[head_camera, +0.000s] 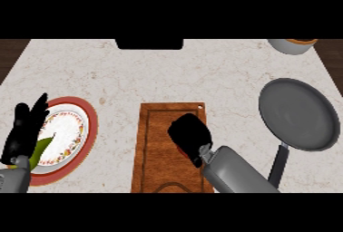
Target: Pick the bell pepper from the cutting board and place it in the pan
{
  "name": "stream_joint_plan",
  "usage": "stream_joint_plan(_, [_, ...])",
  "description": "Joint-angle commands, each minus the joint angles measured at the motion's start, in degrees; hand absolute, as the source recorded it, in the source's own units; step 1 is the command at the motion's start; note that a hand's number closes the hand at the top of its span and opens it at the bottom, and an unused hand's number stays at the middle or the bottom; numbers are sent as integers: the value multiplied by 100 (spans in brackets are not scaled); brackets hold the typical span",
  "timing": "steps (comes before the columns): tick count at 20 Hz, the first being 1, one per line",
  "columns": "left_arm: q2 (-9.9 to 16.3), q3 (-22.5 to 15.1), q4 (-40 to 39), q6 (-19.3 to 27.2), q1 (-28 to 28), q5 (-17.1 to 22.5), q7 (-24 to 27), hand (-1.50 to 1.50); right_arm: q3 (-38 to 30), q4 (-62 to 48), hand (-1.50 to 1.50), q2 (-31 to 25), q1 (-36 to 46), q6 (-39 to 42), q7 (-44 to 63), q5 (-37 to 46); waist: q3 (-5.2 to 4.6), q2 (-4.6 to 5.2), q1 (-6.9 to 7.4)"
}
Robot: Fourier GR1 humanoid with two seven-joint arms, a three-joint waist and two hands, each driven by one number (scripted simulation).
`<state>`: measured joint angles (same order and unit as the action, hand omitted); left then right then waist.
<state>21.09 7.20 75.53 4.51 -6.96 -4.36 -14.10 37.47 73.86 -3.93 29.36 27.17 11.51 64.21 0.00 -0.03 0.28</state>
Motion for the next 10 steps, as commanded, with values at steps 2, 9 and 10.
stream_joint_plan(2, [-42, 121, -62, -88, -2, -13, -2, 0, -131, -174, 150, -253, -138, -704, -583, 428, 1, 5, -10])
stream_joint_plan(9, [-83, 233, -71, -54, 241, -97, 254, 0, -912, 515, 150, -802, -655, -493, -624, 108, 0, -34, -149])
stream_joint_plan(10, [105, 364, 57, -174, 337, 13, 213, 0, -1401, 521, 150, -1271, -809, -651, -638, -28, 7, -83, -287])
